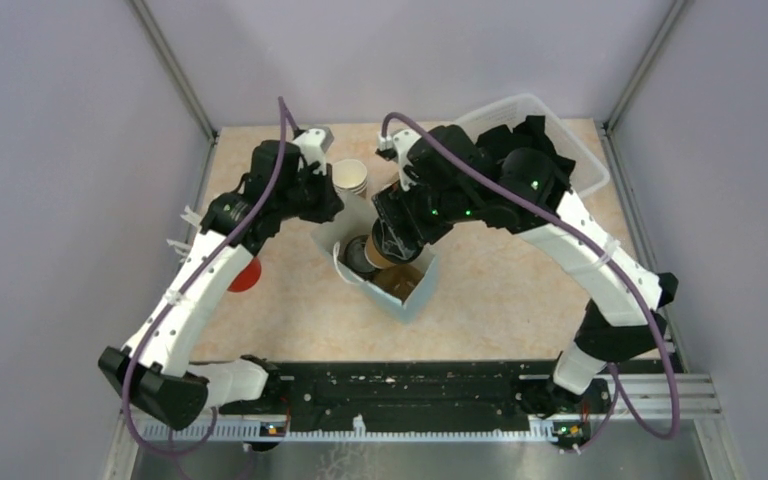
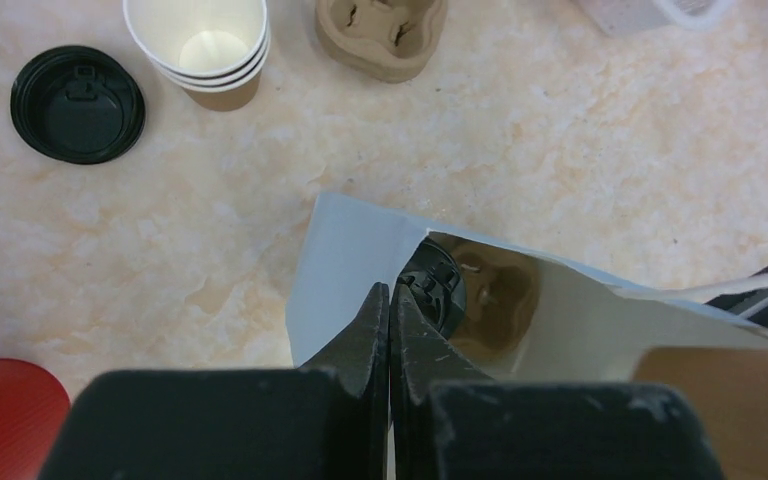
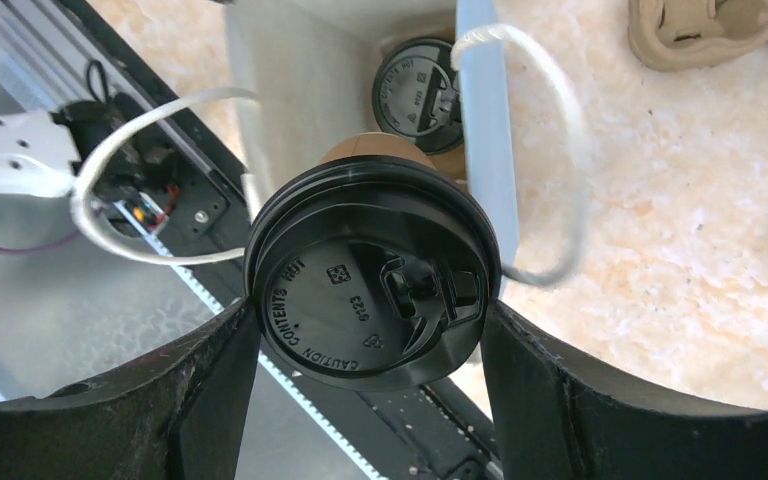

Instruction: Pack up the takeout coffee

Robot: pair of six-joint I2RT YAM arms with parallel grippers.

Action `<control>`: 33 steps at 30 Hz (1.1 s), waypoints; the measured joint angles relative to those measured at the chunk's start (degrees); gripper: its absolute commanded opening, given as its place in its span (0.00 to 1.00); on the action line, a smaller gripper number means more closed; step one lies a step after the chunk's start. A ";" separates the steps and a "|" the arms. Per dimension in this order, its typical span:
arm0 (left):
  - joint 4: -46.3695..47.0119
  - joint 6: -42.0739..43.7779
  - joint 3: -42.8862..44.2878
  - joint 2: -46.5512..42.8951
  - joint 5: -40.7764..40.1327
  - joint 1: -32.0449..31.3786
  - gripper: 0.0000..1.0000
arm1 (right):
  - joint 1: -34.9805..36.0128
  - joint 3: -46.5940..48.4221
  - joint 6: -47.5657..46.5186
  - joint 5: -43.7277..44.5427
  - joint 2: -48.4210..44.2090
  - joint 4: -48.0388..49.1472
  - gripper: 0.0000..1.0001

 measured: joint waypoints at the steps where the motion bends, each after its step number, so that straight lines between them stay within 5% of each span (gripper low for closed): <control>1: 1.03 -0.13 -1.03 -1.73 0.50 0.00 0.00 | 0.76 0.13 -0.28 1.03 0.50 -0.46 0.61; 18: 8.90 -3.02 -11.58 -13.51 5.27 0.00 0.00 | 18.18 1.31 -3.50 25.24 8.87 -4.96 0.53; 33: 11.54 -3.45 -17.44 -22.62 5.79 0.00 0.00 | 18.86 -23.43 -9.60 32.02 2.47 8.98 0.53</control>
